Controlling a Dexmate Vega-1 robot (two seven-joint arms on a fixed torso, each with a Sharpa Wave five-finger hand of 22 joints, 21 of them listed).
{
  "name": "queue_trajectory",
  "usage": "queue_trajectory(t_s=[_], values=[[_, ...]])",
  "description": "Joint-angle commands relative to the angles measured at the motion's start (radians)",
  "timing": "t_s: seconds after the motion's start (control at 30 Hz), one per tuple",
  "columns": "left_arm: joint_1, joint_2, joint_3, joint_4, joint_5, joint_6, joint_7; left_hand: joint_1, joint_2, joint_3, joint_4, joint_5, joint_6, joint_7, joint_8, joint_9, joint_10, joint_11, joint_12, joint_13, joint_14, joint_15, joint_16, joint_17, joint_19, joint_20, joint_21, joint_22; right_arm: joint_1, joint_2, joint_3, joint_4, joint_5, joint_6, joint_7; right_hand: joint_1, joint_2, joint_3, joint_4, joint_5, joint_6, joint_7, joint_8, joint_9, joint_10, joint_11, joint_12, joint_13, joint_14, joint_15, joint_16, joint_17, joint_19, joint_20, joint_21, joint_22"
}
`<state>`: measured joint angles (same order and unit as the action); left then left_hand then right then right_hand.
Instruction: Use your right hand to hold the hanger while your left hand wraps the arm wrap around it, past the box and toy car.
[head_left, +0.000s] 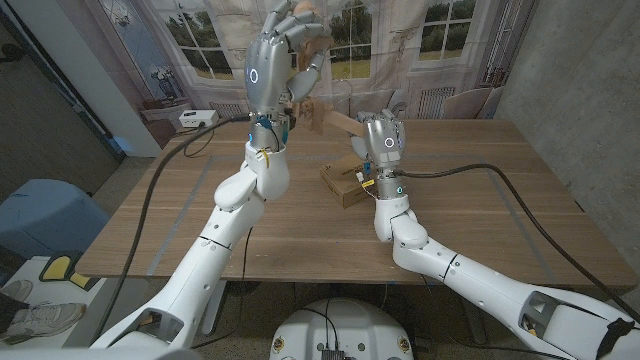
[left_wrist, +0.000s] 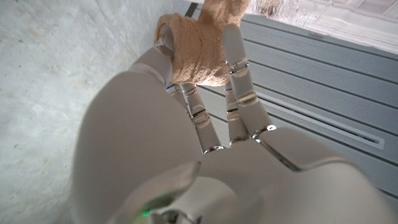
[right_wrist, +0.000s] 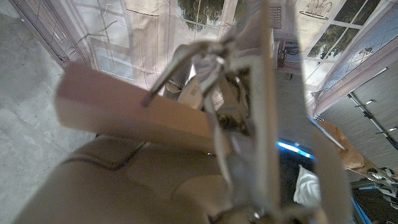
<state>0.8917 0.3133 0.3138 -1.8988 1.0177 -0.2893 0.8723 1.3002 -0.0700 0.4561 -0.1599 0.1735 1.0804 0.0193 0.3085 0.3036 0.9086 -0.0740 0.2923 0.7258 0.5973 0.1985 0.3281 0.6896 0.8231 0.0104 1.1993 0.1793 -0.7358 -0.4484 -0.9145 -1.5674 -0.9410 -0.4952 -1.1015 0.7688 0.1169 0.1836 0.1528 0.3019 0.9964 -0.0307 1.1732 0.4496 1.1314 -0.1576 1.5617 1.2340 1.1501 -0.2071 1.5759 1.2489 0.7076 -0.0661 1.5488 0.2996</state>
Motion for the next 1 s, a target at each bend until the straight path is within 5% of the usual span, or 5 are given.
queue_trajectory(t_s=[0.03, 0.33, 0.57, 0.9, 1.0], values=[[-0.018, 0.197, 0.061, -0.236, -0.206, 0.311, -0.465, 0.140, 0.153, 0.010, 0.001, 0.001, 0.000, -0.007, 0.005, 0.003, 0.007, -0.001, -0.003, -0.001, 0.491, -0.419, -0.001, 0.006, -0.115, -0.221, 0.012, 0.002, -0.002, -0.013, -0.007, -0.013, -0.064, 0.026, -0.003, -0.027, 0.037, 0.006, 0.001, -0.004, 0.002, 0.002, 0.005, 0.004, 0.003, -0.002, 0.004, 0.004, 0.004, -0.004, 0.003, 0.001, 0.002, -0.075, 0.005, 0.003], [-0.063, 0.261, 0.072, -0.328, -0.300, 0.500, -0.718, 0.141, 0.154, 0.012, -0.001, 0.001, -0.009, -0.004, 0.004, 0.006, 0.008, 0.006, -0.007, -0.005, 0.491, -0.421, -0.006, 0.005, -0.115, -0.221, 0.015, 0.002, -0.003, -0.014, 0.000, -0.020, -0.084, 0.041, -0.011, -0.027, 0.037, 0.007, 0.000, -0.004, 0.004, 0.002, 0.004, -0.001, 0.003, -0.002, 0.004, 0.004, 0.003, -0.004, 0.003, 0.001, 0.002, -0.074, 0.005, 0.002], [-0.154, 0.348, 0.108, -0.383, -0.369, 0.640, -0.992, 0.142, 0.155, 0.014, -0.002, 0.001, -0.025, 0.000, 0.004, 0.019, 0.006, 0.010, -0.009, 0.000, 0.491, -0.420, -0.008, 0.008, -0.116, -0.222, 0.019, 0.002, -0.009, -0.014, 0.008, -0.023, -0.089, 0.048, -0.015, -0.028, 0.037, 0.007, 0.000, -0.004, 0.005, 0.004, 0.006, -0.001, 0.003, -0.002, 0.004, 0.004, 0.002, -0.004, 0.003, 0.001, 0.001, -0.075, 0.005, 0.002], [-0.237, 0.431, 0.128, -0.384, -0.528, 0.660, -1.130, 0.135, 0.157, 0.013, 0.000, -0.001, -0.074, 0.003, -0.008, 0.039, -0.027, 0.024, -0.032, -0.007, 0.479, -0.424, -0.035, -0.019, -0.126, -0.220, 0.021, 0.000, -0.011, -0.010, 0.014, -0.014, -0.090, 0.044, -0.012, -0.028, 0.037, 0.008, 0.000, -0.004, 0.003, 0.003, 0.006, -0.002, 0.003, -0.001, 0.004, 0.004, 0.001, -0.004, 0.003, 0.001, 0.002, -0.075, 0.003, -0.001], [-0.243, 0.446, 0.122, -0.380, -0.576, 0.655, -1.130, 0.087, 0.152, -0.011, 0.023, -0.005, -0.109, -0.002, -0.030, 0.037, -0.046, 0.027, -0.052, -0.021, 0.454, -0.421, -0.054, -0.036, -0.139, -0.207, 0.025, 0.001, -0.010, -0.007, 0.016, -0.009, -0.088, 0.042, -0.012, -0.028, 0.037, 0.008, 0.000, -0.004, 0.000, 0.003, 0.009, 0.003, 0.002, -0.002, 0.004, 0.004, 0.001, -0.004, 0.003, 0.001, 0.000, -0.075, 0.005, 0.002]])
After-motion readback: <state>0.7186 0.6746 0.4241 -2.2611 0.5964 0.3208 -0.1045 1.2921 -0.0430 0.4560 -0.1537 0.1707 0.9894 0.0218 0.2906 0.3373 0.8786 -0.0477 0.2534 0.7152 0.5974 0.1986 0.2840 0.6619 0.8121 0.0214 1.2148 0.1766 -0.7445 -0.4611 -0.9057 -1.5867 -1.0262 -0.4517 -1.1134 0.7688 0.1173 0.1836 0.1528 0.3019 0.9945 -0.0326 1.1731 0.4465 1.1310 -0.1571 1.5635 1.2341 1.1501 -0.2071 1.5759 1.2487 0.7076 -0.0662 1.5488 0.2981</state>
